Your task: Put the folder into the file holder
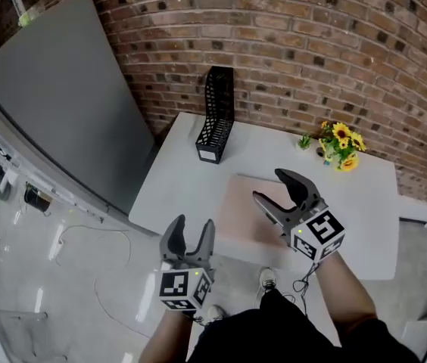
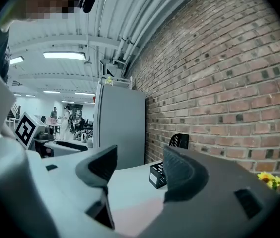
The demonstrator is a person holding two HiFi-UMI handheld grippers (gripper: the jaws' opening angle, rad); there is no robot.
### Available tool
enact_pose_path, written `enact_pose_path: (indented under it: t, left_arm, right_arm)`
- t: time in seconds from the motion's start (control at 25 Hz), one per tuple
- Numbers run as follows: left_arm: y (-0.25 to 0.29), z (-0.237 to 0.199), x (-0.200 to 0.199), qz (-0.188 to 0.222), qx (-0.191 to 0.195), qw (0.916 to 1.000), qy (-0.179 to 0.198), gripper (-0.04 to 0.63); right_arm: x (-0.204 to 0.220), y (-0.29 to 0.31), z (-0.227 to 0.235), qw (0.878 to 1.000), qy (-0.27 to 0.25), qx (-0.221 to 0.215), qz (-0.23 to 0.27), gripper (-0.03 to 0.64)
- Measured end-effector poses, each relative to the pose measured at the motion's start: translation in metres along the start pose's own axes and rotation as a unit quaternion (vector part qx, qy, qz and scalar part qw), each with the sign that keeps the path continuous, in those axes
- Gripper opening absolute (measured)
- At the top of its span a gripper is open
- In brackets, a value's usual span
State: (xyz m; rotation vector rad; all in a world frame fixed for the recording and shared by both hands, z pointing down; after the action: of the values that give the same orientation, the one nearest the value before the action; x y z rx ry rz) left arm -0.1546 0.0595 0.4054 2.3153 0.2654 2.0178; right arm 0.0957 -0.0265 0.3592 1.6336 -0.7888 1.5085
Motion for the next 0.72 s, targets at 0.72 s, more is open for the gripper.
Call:
enact_pose_path:
  t: [0.72]
  left_arm:
    - [0.043,0.033,0.030,-0.037,-0.161,0.9842,-0.064,0.252]
  right_arm:
    - [0.031,0.059,0.109,0.985,0.026,-0.165,-0.037,0.307]
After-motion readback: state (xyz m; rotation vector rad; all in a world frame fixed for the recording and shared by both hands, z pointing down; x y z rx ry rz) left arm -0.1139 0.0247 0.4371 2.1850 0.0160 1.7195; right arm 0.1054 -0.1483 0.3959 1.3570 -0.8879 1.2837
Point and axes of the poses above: the fingertips, and each gripper's own axes: y forward along the fingers, z to its right, x out of its underside, the point moved 10 cm from there along -y, backward along the fingers, and after that the axes turned 13 degrees about -x, right-handed, at the moved point
